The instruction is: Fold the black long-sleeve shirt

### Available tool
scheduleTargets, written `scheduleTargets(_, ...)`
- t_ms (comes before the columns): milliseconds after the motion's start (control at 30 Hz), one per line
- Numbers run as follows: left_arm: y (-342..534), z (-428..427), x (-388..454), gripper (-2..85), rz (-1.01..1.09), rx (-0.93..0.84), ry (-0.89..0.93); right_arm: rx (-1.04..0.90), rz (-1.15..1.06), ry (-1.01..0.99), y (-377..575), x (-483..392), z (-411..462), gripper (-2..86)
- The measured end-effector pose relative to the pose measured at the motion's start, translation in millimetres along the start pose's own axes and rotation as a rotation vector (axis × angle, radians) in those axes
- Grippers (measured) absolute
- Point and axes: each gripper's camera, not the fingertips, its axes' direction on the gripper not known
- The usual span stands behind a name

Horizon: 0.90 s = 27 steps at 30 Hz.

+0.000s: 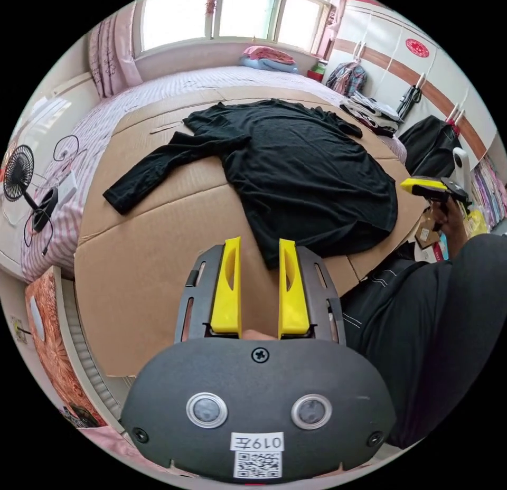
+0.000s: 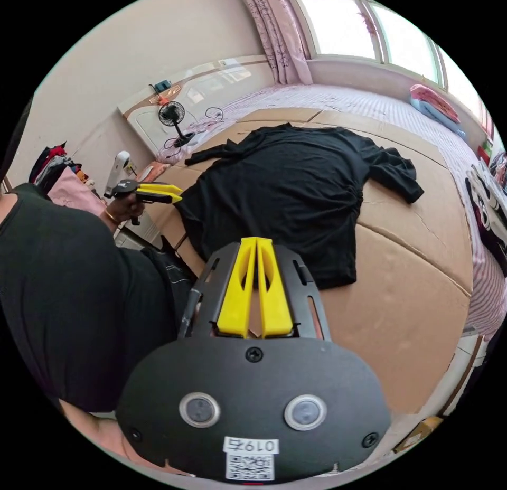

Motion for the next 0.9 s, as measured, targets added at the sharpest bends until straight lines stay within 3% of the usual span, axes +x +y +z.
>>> scheduleTargets(200, -2, -1, 8, 2.7, 0.066, -0.038, 0.001, -0.165, -0.197, -0.096, -9, -29, 47, 5.2)
scheduleTargets(300, -1, -13, 6, 1.7, 0.116, -0.048, -0.007, -0.228, -0.297, -0.173, -7, -42, 56, 1.5)
scheduleTargets(400, 4, -26, -6, 1.2, 0.126, -0.055, 0.018, -0.219, -0.334, -0.12, -4, -42, 47, -0.5)
scheduleTargets(600, 1, -32, -12, 1.5, 0.228, -0.132, -0.014, -0.054, -0.176, -0.011, -14, 1, -4, -0.9)
scheduleTargets(667, -3, -37, -15, 1.8, 0.252, -0.148, -0.023, -0.078, -0.121, 0.076, -15, 15, -11, -0.9)
scheduleTargets(800, -13, -48, -40, 3.5, 0.142, -0.128, 0.012, -0.14, 0.1, 0.462, -10, 45, -25, -0.4)
scheduleTargets(900, -16, -53, -59, 5.3, 0.056, -0.09, 0.056, -0.076, 0.234, 0.402, 5, 61, -49, 3.2)
